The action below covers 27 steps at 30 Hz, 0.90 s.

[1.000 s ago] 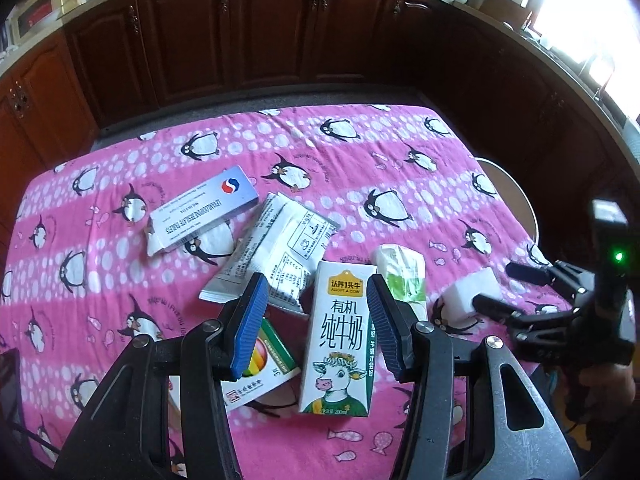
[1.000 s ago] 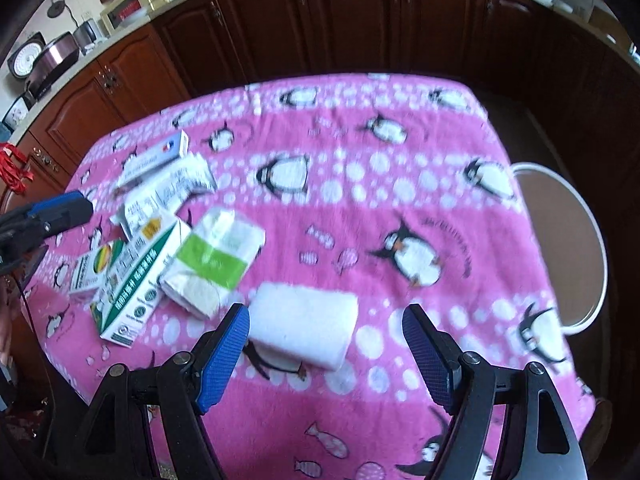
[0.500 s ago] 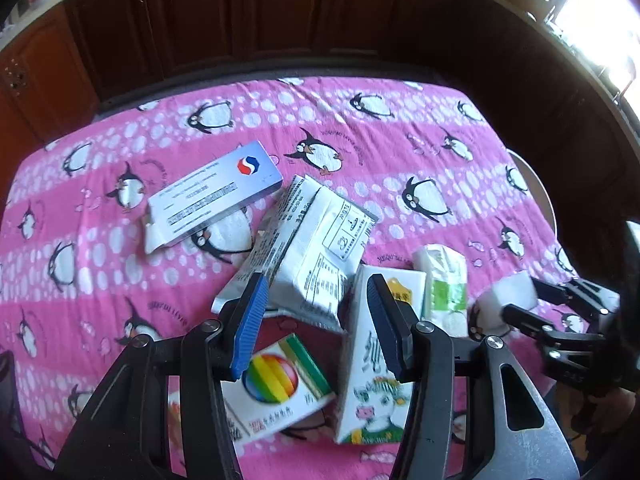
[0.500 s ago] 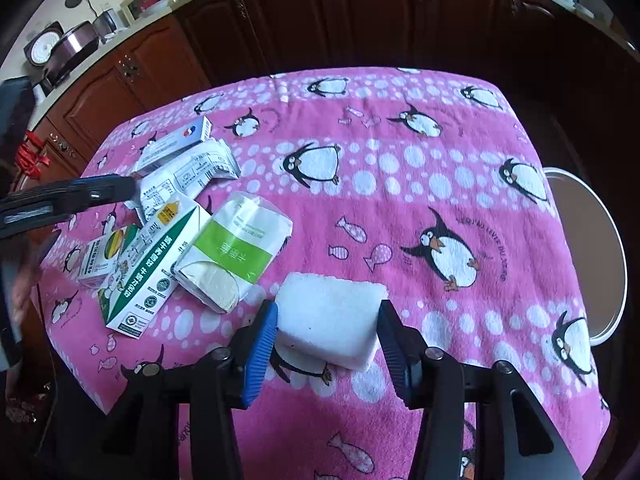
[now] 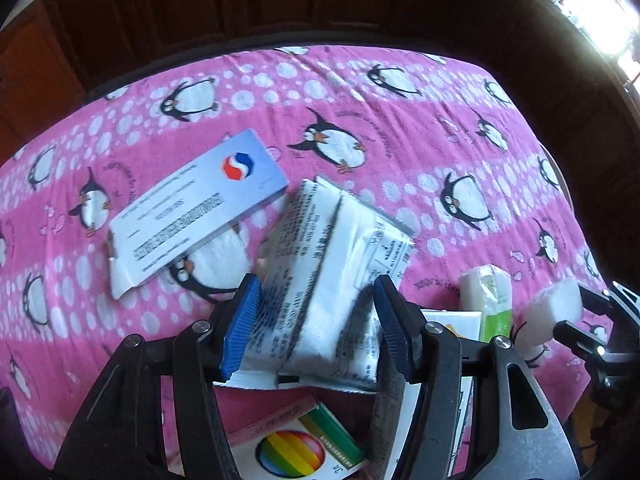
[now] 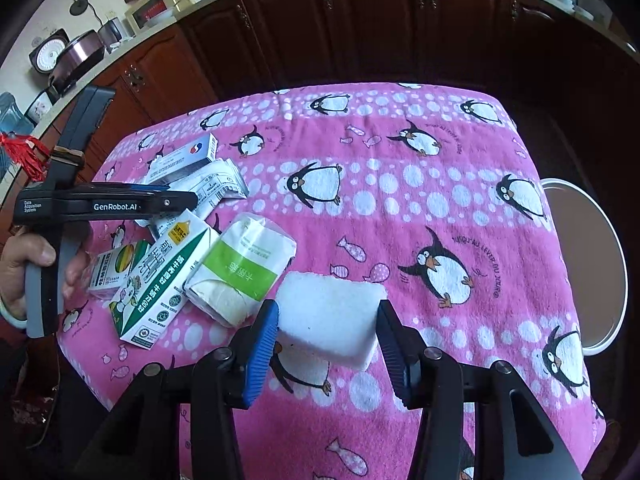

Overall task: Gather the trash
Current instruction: 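Grasp the foil snack packet with the left tool while the right tool grasps another white sponge, then carry the foil packet and white sponge over the white bin with both tools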

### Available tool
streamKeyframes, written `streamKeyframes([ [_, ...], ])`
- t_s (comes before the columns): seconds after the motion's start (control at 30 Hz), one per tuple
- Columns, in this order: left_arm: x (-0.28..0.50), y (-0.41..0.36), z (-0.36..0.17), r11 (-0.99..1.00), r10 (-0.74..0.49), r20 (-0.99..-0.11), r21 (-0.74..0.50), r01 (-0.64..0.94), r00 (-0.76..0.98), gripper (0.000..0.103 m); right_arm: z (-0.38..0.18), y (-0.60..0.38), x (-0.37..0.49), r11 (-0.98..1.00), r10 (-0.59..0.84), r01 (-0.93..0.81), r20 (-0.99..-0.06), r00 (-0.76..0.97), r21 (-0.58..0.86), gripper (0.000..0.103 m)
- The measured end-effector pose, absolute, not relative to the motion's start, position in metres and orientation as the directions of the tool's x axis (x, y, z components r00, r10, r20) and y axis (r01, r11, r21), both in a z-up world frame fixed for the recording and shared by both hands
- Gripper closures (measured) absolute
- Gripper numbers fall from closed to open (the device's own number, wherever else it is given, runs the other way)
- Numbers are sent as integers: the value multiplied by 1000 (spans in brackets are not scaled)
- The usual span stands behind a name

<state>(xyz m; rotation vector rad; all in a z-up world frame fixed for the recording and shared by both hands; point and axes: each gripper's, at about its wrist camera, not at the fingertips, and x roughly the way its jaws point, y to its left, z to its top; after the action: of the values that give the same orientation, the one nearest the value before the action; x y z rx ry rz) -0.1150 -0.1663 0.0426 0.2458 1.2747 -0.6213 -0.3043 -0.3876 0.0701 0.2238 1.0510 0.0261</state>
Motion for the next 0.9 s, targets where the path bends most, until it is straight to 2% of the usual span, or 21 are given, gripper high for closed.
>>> streamKeyframes([
  [0.03, -116, -168, 42, 810, -296, -942, -160, 565, 158, 47, 70, -388, -303, 977, 129, 85, -857, 499, 197, 55],
  [0.13, -120, -169, 43, 794, -308, -937, -158, 586, 165, 56, 71, -386, -303, 977, 131, 83, -853, 504, 199, 55],
  [0.2, -121, -166, 48, 791, -322, -931, -165, 590, 172, 70, 75, -385, -305, 977, 132, 77, -849, 511, 197, 55],
  [0.3, -122, -158, 59, 796, -339, -919, -166, 581, 201, 79, 81, -384, -306, 978, 130, 70, -839, 529, 195, 55],
  [0.57, -130, -141, 103, 802, -371, -882, -144, 580, 293, 80, 94, -387, -309, 979, 128, 62, -818, 561, 196, 55],
  [0.9, -150, -174, 134, 759, -418, -851, -135, 637, 319, 80, 105, -397, -312, 979, 108, 79, -800, 590, 190, 55],
])
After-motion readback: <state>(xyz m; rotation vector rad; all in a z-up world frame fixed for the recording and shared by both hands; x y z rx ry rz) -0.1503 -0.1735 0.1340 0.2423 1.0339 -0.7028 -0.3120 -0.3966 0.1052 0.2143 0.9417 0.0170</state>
